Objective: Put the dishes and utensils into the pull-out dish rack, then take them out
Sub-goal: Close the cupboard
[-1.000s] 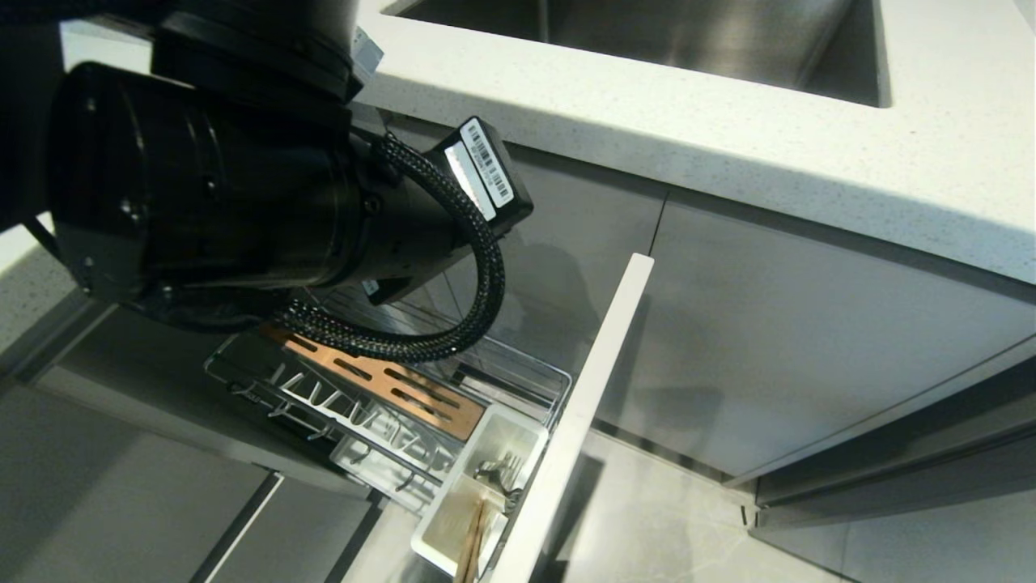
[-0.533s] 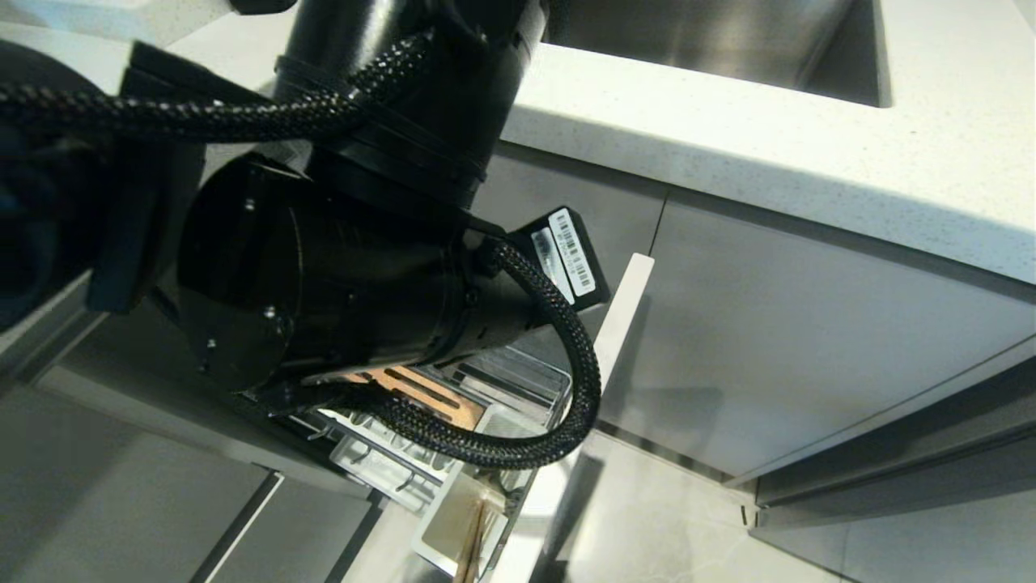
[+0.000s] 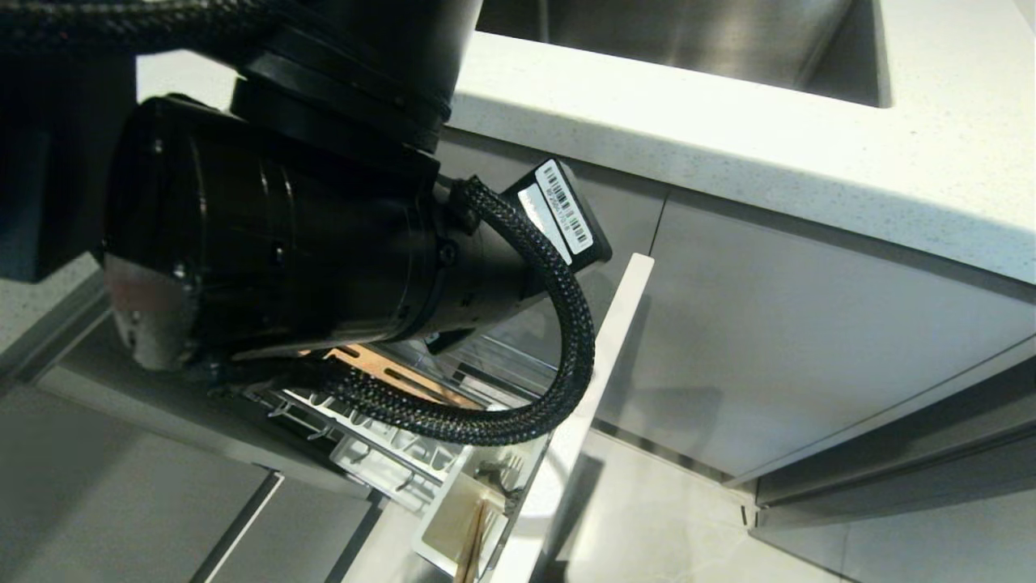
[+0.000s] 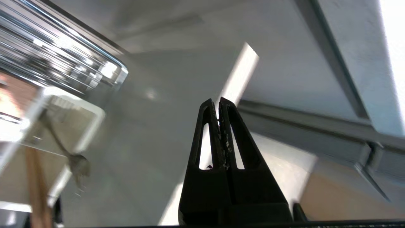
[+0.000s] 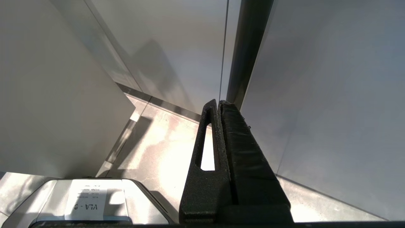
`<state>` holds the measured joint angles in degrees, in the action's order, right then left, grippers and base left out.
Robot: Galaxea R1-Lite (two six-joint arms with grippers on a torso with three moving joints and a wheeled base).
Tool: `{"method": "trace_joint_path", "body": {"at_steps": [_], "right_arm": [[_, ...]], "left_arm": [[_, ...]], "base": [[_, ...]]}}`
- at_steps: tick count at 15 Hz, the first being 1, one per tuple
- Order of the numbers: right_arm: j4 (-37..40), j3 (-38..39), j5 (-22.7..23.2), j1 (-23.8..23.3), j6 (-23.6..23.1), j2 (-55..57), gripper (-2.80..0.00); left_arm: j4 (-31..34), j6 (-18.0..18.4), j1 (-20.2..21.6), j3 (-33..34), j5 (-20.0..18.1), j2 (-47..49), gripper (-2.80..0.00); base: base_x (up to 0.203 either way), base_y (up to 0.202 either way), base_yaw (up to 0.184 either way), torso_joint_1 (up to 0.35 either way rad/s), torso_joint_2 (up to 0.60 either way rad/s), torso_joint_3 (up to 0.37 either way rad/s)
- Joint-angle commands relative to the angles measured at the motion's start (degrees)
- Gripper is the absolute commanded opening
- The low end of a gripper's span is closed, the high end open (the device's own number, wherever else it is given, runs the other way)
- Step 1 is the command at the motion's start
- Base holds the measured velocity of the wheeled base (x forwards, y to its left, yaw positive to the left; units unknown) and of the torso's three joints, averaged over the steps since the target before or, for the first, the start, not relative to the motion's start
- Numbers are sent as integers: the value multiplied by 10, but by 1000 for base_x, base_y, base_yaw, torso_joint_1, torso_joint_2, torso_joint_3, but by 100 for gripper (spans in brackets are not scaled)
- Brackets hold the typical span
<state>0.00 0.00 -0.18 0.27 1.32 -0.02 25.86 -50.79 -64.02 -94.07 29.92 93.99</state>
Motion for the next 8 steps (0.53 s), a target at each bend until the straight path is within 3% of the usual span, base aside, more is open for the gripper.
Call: {"method": "trace_joint_path", "body": {"at_steps": [1,6,8], "right_arm": [[-1,1,0,1,0,0,-280],[0,1,0,0,0,0,-280],[0,1,0,0,0,0,-280]], "left_arm": [[2,-12,-3,-1,-18,-6,-280],[12,-25,-10,1,-97,-10,-280],[44,-24,-10,1,-150,-7,-280]], "base": [[0,0,0,0,0,0],[0,0,0,0,0,0],[0,0,0,0,0,0]]}}
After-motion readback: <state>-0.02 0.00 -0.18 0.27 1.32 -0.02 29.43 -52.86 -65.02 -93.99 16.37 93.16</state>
